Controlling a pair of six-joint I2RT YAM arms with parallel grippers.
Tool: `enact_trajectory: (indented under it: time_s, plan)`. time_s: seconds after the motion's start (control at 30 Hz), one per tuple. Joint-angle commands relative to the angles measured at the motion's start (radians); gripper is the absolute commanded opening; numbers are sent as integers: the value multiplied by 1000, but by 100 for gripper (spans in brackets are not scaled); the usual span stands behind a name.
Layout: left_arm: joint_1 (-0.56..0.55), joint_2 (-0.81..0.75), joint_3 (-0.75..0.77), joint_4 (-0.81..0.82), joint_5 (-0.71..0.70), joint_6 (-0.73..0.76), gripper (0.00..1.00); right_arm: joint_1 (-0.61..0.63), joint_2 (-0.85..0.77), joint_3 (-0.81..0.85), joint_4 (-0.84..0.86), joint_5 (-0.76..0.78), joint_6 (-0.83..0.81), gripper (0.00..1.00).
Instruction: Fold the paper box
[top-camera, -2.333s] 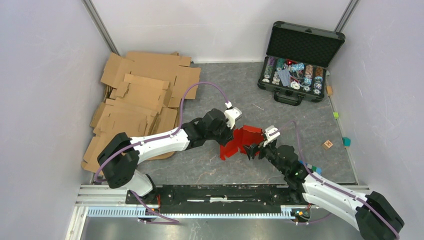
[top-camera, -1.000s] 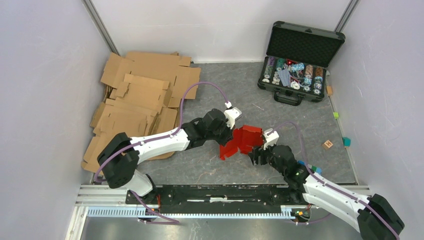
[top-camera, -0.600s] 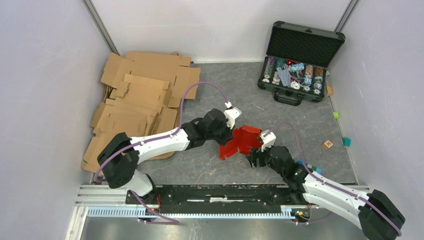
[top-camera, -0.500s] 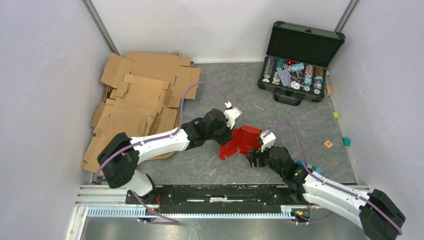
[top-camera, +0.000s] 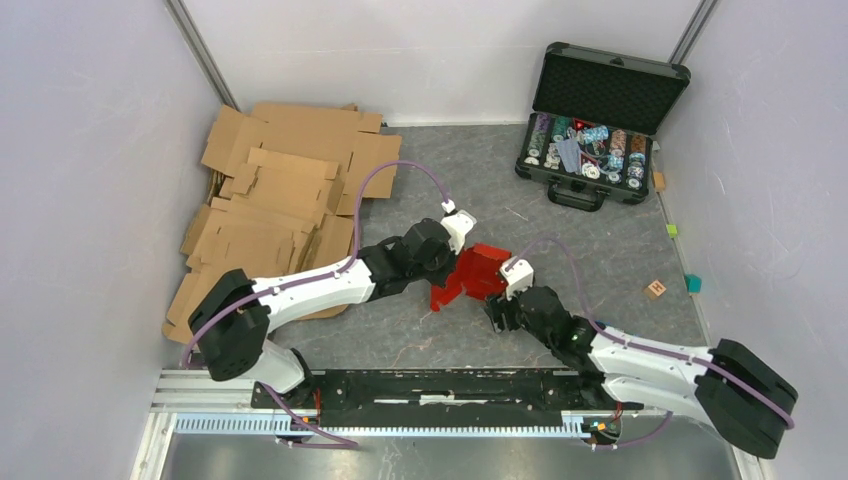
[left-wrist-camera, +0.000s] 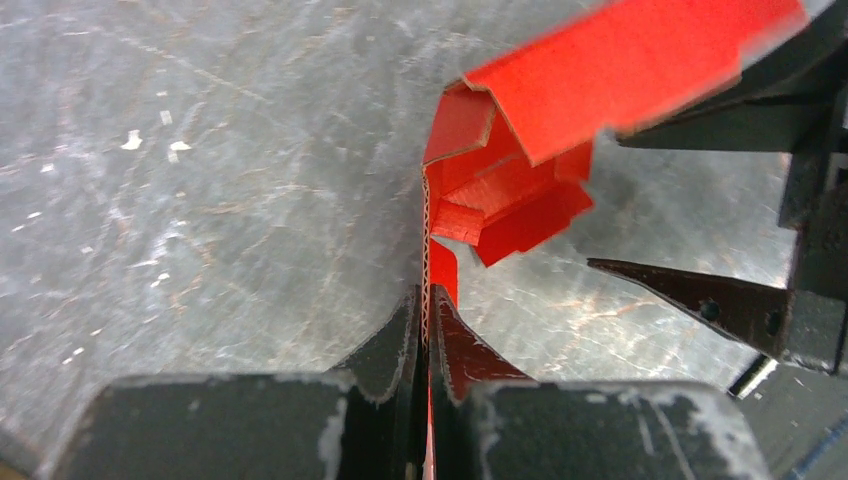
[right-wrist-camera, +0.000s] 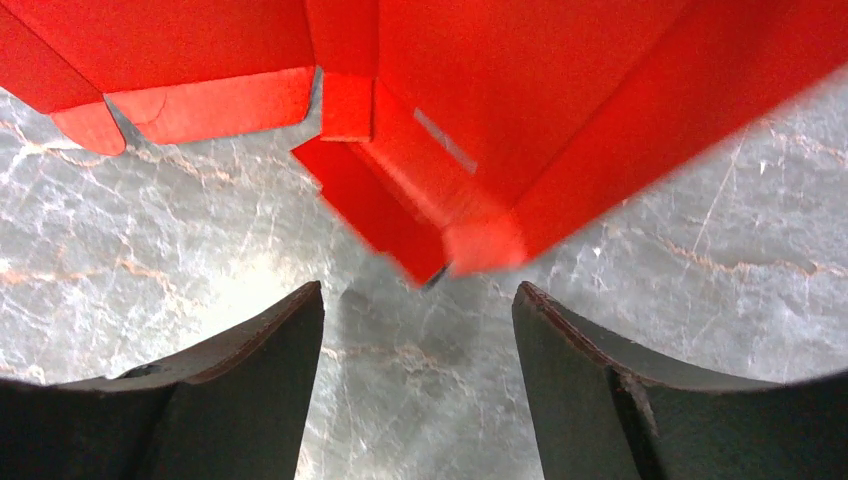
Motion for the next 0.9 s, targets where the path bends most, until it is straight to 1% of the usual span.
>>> enact_trajectory:
  time_s: [0.0, 0.13, 0.27, 0.33, 0.43, 0.57, 0.67, 0.73, 0.87]
  plan:
    - [-1, -50, -5, -30, -180, 2, 7, 3, 96, 90, 144, 30, -42, 74]
    - [8, -44, -5, -36, -270, 16, 7, 3, 205, 164, 195, 34, -87, 74]
    - [35, -26, -2, -23, -270, 30, 9, -19, 291, 223, 240, 19, -124, 75]
    - [67, -11, 0, -11, -241, 27, 9, -53, 322, 248, 250, -12, -129, 75]
    - [129, 20, 14, -5, -175, 19, 10, -104, 314, 243, 289, -54, -133, 76]
    - [157, 58, 48, -6, -170, 38, 11, -180, 286, 212, 350, -100, -131, 81]
    - [192, 100, 99, -26, -140, 33, 12, -241, 321, 211, 406, -170, -120, 83]
    - [203, 123, 128, -36, -152, 34, 12, -257, 350, 224, 441, -198, -134, 84]
    - [206, 159, 155, -33, -174, 36, 11, -261, 398, 255, 464, -181, -160, 87]
